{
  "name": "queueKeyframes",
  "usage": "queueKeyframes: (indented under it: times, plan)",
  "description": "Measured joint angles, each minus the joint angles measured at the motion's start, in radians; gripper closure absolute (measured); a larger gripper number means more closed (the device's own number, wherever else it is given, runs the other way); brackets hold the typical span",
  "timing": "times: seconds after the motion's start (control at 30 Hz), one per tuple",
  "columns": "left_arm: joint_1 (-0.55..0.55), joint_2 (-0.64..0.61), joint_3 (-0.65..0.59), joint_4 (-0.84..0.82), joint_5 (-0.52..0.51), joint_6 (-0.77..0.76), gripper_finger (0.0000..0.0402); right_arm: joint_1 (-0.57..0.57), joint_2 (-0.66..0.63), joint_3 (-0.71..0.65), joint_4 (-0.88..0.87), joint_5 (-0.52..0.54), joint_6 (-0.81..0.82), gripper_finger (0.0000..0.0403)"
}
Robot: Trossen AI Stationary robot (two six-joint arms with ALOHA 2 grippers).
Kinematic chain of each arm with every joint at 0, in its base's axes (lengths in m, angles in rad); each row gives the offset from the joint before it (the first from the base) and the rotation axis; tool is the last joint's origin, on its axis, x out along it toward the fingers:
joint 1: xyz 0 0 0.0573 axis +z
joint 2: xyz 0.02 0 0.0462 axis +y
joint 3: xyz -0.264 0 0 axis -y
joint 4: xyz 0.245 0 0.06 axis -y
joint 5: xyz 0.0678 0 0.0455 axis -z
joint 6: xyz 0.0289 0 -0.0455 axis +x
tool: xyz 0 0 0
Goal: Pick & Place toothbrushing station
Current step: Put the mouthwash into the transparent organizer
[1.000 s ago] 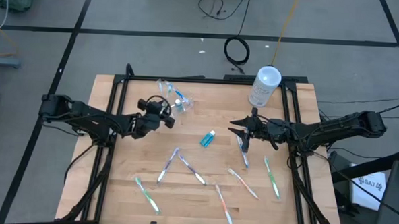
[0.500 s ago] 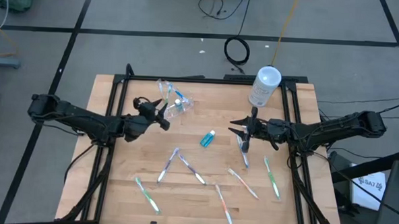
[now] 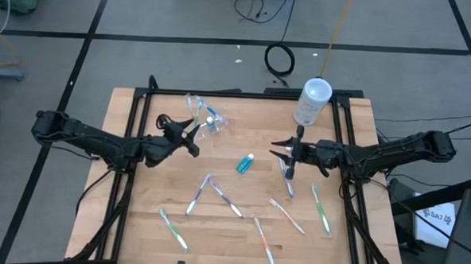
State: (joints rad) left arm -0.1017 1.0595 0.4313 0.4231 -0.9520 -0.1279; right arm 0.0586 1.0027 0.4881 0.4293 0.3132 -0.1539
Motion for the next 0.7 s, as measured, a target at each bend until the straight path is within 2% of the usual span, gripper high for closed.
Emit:
queueKeyframes:
  times: [0.27, 0.4, 0.7]
  plan:
    - [-0.014, -0.01, 0.0, 0.103, 0.01, 0.092, 0.0252, 0.0, 0.0, 0.0, 0.095, 0.0, 0.004, 0.0289]
    - [-0.053, -0.016, 0.0, 0.107, 0.002, 0.189, 0.0252, 0.0, 0.0, 0.0, 0.097, 0.0, 0.034, 0.0289]
    - [-0.137, -0.016, 0.0, 0.105, -0.036, 0.2, 0.0252, 0.0, 0.0, 0.0, 0.096, 0.0, 0.037, 0.0289]
